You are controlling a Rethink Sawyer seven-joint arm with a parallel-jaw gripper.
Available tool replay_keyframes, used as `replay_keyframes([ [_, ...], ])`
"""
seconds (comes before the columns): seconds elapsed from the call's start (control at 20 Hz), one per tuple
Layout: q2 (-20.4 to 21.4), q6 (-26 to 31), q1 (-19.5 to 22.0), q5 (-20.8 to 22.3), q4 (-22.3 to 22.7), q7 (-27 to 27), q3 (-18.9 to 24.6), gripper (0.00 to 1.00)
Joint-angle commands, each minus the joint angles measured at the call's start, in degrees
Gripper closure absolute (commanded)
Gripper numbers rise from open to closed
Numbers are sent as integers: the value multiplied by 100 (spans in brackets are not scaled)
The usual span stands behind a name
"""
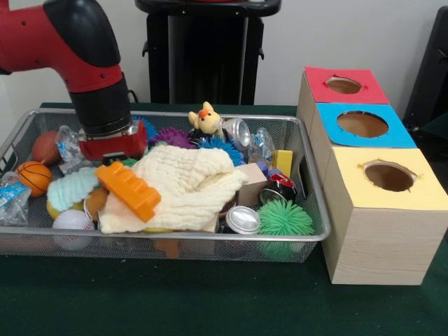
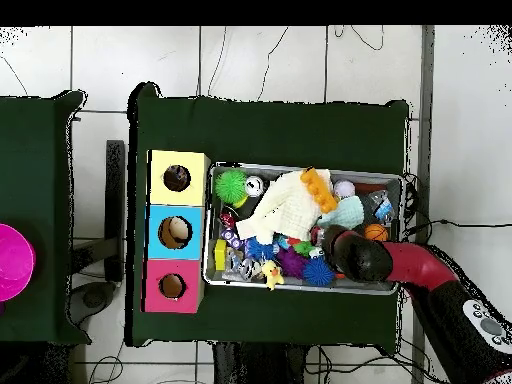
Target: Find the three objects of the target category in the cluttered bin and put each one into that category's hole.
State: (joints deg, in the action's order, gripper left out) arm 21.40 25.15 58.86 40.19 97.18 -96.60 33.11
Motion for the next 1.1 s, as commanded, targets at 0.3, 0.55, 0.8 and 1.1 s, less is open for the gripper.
replay_keyframes([
  [0.3,-256,-594,-343,-816,563,-580,1157,0],
  [0.55,-151,-616,-419,-1001,625,-700,1098,0],
  [0.8,-53,-588,-527,-1172,588,-704,1019,0],
  [1.1,-10,-662,-642,-1214,528,-622,946,0],
])
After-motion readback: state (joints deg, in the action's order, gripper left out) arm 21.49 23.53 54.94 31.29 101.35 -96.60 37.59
